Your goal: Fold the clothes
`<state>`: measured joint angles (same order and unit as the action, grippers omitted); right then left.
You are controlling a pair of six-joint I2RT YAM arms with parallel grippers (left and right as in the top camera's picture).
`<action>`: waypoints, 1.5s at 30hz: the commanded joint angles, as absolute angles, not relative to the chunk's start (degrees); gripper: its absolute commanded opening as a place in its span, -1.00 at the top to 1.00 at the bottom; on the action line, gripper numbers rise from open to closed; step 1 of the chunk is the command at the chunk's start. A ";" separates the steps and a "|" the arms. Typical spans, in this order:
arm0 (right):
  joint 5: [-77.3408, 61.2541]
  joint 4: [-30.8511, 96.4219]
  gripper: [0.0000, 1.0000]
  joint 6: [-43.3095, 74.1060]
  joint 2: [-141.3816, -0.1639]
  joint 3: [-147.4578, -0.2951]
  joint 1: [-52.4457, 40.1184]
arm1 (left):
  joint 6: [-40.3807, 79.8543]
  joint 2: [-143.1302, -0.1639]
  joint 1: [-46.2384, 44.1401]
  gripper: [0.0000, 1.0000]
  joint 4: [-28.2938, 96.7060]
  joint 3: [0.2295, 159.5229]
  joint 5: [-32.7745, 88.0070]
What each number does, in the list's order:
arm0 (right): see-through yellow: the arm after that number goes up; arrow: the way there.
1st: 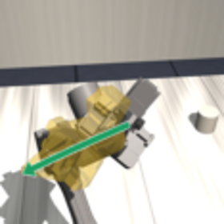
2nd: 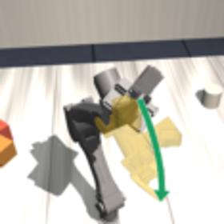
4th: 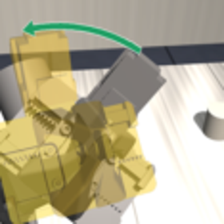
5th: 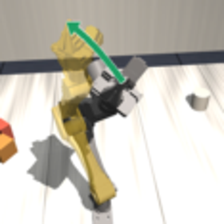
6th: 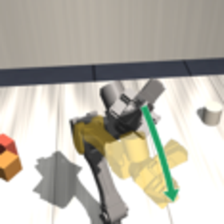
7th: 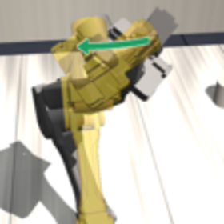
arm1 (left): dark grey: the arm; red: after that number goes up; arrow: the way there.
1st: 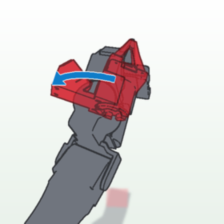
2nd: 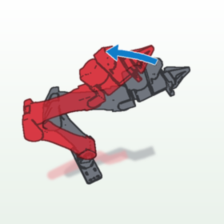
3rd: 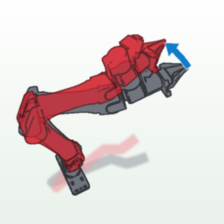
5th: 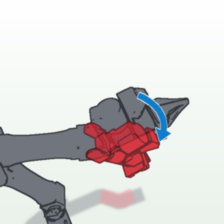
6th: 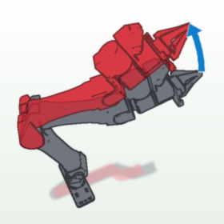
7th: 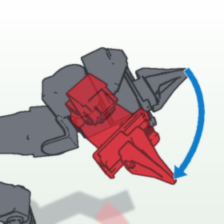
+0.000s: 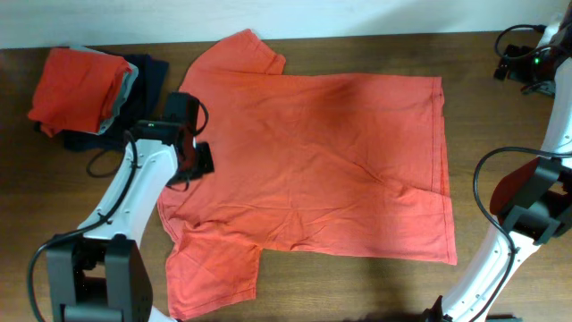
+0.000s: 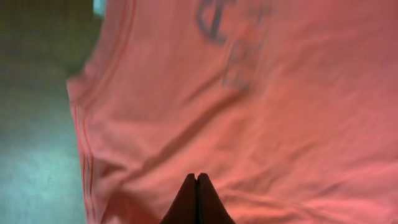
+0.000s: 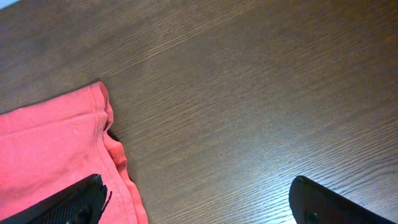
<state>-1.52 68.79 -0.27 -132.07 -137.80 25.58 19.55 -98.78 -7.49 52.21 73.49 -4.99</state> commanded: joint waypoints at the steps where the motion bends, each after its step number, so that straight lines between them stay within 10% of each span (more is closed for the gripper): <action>1: -1.67 68.77 -0.97 -0.43 -131.52 -138.32 25.52 | 20.10 -97.47 -7.01 0.98 48.23 75.26 -5.19; 6: -1.67 68.77 -0.97 -0.43 -131.52 -138.32 25.52 | 20.05 -97.47 -6.98 0.97 43.86 75.26 -5.52; 11: -1.67 68.77 -0.97 -0.43 -131.52 -138.32 25.52 | 20.08 -97.47 -6.85 -0.50 42.83 75.26 -11.55; 14: -1.67 68.77 -0.97 -0.43 -131.52 -138.32 25.52 | 20.08 -97.47 -6.85 -0.98 42.85 75.26 -14.87; 45: -1.67 68.77 -0.97 -0.43 -131.52 -138.32 25.52 | 20.08 -97.47 -7.07 -0.98 42.85 75.26 -14.83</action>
